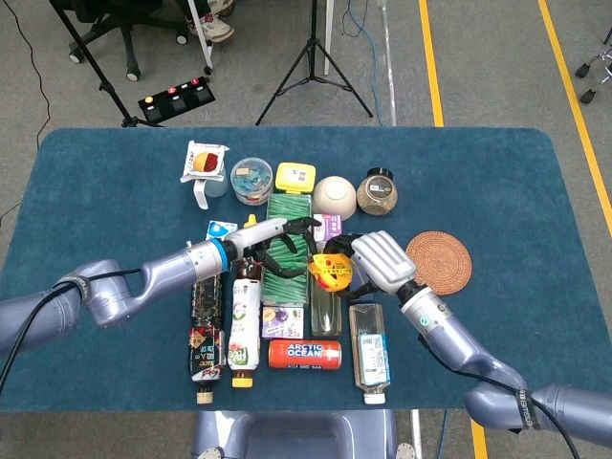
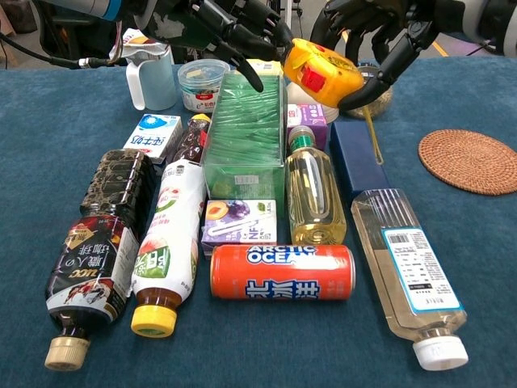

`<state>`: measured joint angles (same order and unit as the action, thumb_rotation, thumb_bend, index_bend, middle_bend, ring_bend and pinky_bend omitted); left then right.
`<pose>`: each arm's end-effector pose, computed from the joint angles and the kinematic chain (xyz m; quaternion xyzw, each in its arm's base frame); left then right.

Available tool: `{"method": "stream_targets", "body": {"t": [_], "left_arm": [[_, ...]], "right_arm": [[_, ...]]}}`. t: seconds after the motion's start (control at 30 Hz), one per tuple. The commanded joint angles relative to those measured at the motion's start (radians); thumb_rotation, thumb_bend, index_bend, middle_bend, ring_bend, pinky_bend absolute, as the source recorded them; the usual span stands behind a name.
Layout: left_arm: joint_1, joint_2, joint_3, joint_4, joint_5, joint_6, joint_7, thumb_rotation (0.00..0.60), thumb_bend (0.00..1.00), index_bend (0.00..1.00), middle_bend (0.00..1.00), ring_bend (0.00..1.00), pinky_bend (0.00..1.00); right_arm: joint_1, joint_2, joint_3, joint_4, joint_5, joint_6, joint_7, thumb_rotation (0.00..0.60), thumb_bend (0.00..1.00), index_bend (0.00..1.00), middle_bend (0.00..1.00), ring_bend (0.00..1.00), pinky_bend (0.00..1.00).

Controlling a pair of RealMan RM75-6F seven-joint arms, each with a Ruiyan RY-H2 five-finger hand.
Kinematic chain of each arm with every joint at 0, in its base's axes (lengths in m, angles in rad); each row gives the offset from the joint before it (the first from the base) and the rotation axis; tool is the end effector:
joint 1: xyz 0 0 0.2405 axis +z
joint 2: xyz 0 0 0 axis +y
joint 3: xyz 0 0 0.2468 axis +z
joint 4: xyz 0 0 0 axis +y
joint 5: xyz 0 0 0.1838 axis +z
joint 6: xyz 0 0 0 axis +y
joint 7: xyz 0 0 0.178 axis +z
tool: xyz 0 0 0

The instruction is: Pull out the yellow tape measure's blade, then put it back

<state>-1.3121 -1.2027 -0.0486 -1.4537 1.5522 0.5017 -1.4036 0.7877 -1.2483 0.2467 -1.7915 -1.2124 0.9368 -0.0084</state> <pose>-0.0009 0.4017 0.0337 -0.6689 -0.6534 -0.3506 0.0523 -0.0688 -0.3552 0.0756 0.7144 -0.4164 0.4772 0.2975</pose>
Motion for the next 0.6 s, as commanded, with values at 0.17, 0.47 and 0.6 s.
{"method": "stream_targets", "body": {"t": [0.17, 0.47, 0.6], "left_arm": [[0.006, 0.003, -0.006, -0.004, -0.009, -0.005, 0.014, 0.6, 0.31, 0.49, 0.06, 0.0, 0.26], [0.012, 0.004, -0.016, -0.008, -0.023, -0.013, 0.029, 0.6, 0.32, 0.53, 0.06, 0.0, 0.26], [0.015, 0.008, -0.018, -0.012, -0.025, -0.017, 0.036, 0.6, 0.32, 0.54, 0.06, 0.0, 0.26]], "right_arm": [[-0.001, -0.001, 0.001, 0.004, 0.002, 0.001, 0.002, 0.6, 0.2, 0.61, 0.58, 0.65, 0.69], [-0.002, -0.002, 0.002, 0.008, 0.005, 0.003, 0.003, 0.6, 0.2, 0.61, 0.58, 0.65, 0.69], [-0.002, -0.003, 0.003, 0.011, 0.008, 0.002, 0.003, 0.6, 0.2, 0.61, 0.58, 0.65, 0.69]]}}
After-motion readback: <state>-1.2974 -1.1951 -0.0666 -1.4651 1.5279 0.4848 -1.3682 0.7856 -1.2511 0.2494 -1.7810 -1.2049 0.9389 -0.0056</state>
